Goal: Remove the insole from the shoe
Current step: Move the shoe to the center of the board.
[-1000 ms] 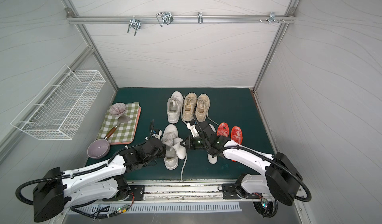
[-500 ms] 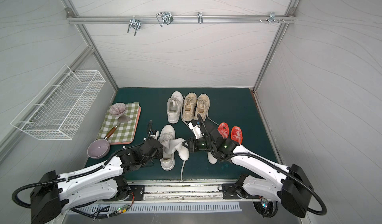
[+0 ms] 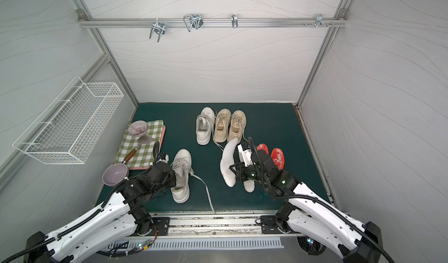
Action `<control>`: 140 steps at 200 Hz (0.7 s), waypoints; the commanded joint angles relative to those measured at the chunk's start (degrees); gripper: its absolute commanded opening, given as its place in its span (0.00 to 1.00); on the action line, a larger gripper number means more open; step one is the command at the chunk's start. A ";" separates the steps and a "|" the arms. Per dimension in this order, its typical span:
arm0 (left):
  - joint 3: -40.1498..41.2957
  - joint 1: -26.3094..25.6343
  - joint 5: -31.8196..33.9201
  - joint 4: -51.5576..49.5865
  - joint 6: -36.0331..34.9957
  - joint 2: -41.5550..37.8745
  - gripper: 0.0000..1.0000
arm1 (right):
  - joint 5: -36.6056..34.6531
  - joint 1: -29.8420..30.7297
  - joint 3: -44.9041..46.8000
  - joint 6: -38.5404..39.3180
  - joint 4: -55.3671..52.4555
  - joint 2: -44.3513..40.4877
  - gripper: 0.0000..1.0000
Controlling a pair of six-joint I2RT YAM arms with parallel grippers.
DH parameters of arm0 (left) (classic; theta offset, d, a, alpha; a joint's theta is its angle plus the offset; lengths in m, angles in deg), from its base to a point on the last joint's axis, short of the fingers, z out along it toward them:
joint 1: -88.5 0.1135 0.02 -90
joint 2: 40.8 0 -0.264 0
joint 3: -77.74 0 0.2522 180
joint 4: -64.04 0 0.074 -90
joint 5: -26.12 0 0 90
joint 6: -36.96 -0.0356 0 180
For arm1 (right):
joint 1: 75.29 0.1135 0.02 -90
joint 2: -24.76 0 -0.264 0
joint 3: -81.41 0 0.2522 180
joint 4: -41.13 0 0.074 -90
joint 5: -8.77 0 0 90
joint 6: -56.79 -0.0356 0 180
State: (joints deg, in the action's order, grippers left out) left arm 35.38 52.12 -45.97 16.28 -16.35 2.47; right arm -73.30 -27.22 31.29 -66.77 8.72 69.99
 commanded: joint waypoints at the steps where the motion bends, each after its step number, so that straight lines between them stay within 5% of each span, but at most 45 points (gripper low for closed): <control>1: -6.99 5.30 -3.20 6.83 -5.11 3.41 0.00 | -0.45 -0.25 1.28 -0.30 -2.26 -1.72 0.00; 140: -43.16 26.58 -16.71 18.45 -25.22 45.73 0.00 | 0.23 4.32 4.80 -2.64 -2.28 -3.86 0.00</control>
State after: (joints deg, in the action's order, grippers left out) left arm -1.10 76.31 -60.18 28.87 -37.03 43.67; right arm -72.39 -24.22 35.46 -68.72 7.12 66.85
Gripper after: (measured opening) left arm 0.117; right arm 0.057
